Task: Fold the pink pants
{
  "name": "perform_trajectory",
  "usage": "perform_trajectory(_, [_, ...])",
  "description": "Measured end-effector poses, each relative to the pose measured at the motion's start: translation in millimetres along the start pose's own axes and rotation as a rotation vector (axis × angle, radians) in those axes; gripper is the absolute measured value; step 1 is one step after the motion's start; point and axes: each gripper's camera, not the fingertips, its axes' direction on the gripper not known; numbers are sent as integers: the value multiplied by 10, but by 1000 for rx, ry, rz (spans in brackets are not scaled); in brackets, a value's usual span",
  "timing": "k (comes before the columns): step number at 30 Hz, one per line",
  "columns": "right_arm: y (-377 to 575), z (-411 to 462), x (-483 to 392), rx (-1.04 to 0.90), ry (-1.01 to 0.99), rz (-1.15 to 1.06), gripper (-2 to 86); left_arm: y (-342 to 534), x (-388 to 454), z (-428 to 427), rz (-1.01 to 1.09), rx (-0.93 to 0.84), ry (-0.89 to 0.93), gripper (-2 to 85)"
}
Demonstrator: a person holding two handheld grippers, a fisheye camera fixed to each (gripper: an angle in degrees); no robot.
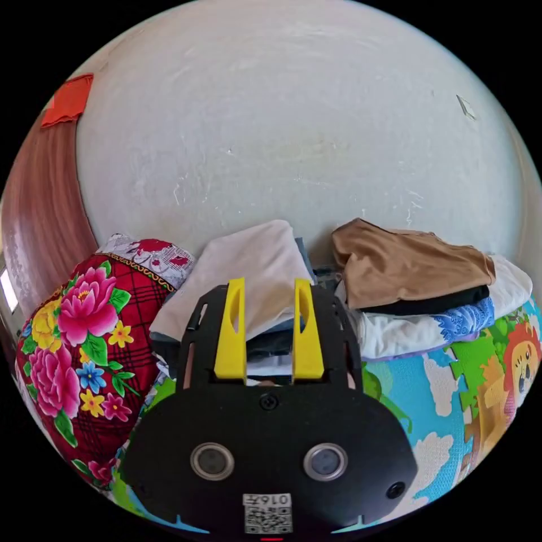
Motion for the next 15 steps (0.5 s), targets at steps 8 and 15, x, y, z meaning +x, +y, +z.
perform_trajectory(8, [39, 121, -38, -36, 4, -24, 3, 497, -816, 807, -263, -223, 234, 45])
perform_trajectory(15, [23, 198, 23, -40, -42, 26, 1, 706, -1164, 597, -43, -104, 455, -6])
